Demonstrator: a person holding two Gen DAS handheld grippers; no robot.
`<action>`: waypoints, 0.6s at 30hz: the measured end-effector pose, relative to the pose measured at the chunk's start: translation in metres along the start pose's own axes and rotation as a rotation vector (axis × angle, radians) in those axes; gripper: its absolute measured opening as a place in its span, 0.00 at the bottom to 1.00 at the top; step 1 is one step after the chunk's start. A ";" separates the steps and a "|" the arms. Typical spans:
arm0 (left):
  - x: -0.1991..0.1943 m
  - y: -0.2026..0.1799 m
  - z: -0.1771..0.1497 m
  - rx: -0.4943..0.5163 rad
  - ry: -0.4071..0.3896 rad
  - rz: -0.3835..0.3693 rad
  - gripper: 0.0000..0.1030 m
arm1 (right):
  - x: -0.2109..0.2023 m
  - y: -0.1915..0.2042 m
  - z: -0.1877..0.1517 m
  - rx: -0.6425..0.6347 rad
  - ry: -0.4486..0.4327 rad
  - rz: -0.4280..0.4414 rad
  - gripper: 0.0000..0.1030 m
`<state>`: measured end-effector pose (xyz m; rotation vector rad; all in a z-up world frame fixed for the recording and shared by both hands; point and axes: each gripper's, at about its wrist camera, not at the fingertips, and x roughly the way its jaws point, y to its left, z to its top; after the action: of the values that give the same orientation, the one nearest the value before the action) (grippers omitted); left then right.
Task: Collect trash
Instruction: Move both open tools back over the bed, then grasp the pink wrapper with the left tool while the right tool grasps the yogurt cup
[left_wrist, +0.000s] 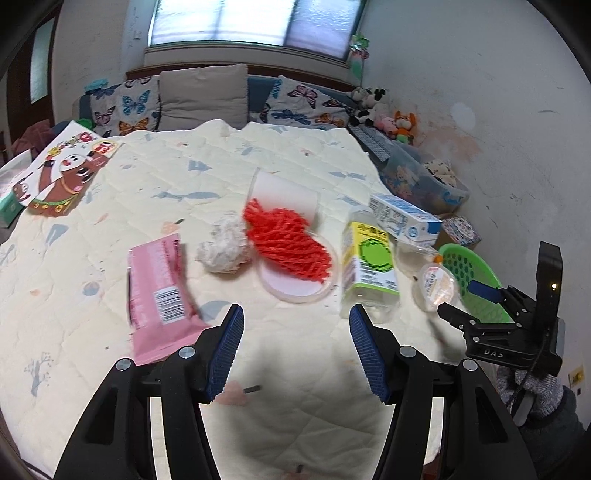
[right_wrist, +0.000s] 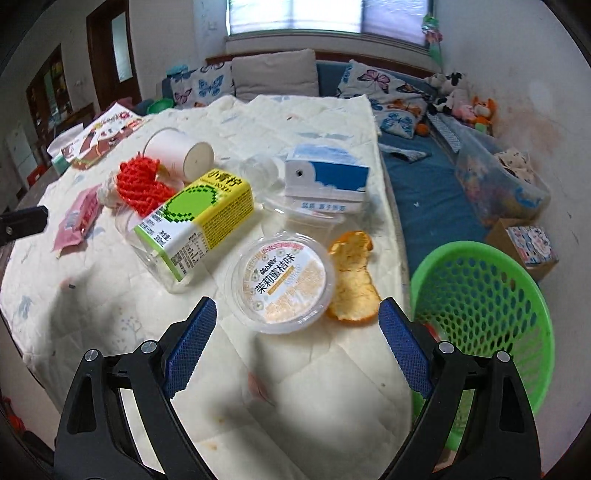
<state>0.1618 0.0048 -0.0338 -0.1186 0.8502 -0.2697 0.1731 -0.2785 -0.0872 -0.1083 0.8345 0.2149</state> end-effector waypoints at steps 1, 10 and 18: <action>-0.001 0.003 0.000 -0.006 -0.001 0.009 0.56 | 0.003 0.001 0.001 -0.007 0.002 -0.005 0.86; -0.008 0.034 -0.002 -0.068 -0.015 0.072 0.58 | 0.020 0.013 0.006 -0.056 0.013 -0.031 0.84; -0.007 0.061 -0.005 -0.117 -0.013 0.140 0.61 | 0.029 0.014 0.008 -0.060 0.026 -0.046 0.79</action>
<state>0.1651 0.0654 -0.0450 -0.1685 0.8571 -0.0874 0.1945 -0.2588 -0.1039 -0.1867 0.8505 0.1959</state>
